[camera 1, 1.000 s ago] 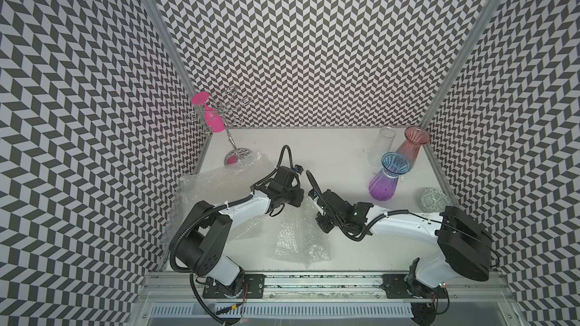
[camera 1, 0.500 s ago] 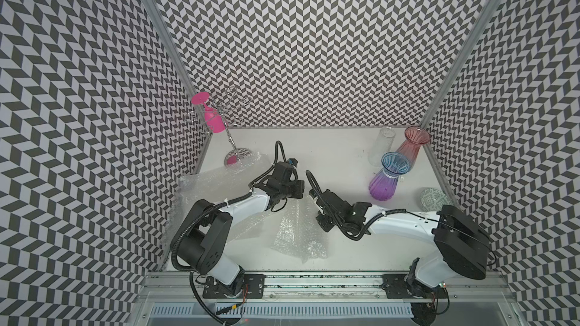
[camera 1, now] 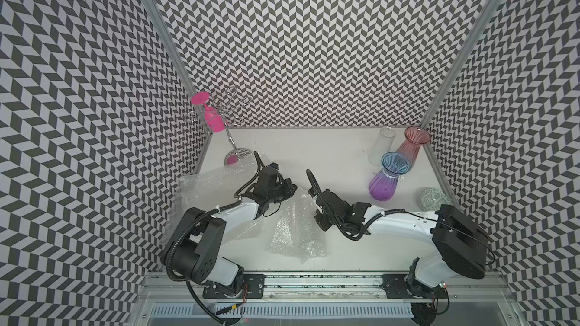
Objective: Unwrap the vase from the bubble wrap
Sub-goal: Unwrap the bubble wrap at the center of the board.
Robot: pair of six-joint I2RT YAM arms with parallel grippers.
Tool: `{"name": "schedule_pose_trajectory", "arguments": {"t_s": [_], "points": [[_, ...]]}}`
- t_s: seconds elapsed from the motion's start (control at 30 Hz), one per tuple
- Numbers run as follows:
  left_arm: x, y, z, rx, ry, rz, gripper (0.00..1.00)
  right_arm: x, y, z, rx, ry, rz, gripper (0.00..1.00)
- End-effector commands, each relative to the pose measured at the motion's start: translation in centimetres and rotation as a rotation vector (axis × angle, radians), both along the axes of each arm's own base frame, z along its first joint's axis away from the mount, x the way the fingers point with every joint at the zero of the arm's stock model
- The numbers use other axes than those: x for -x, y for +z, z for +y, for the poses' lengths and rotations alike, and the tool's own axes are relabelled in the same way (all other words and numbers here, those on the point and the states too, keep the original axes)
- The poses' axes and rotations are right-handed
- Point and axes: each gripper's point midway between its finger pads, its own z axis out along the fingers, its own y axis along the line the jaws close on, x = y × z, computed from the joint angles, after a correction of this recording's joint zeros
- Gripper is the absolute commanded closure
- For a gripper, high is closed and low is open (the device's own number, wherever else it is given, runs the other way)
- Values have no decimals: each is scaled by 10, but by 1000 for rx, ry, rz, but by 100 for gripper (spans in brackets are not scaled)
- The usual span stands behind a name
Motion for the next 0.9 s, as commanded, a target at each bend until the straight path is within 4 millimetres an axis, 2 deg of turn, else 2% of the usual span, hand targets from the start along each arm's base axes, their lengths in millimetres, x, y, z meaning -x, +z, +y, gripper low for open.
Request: {"name": "schedule_pose_trajectory", "arguments": {"t_s": [0.0, 0.23, 0.57, 0.63, 0.77, 0.87], "points": [[-36, 46, 23, 73, 146, -161, 100, 23, -24, -27, 114, 11, 85, 100], [-41, 40, 48, 50, 203, -160, 100, 23, -28, -44, 138, -38, 81, 100], [-35, 44, 55, 4, 175, -166, 100, 15, -13, -45, 88, -81, 38, 100], [-33, 43, 55, -22, 153, -162, 100, 12, -9, -46, 85, -96, 29, 96], [-24, 37, 56, -70, 121, -142, 100, 4, 6, -46, 61, -126, 3, 81], [-17, 32, 57, -87, 107, -135, 100, -3, 19, -45, 41, -140, -23, 76]]}}
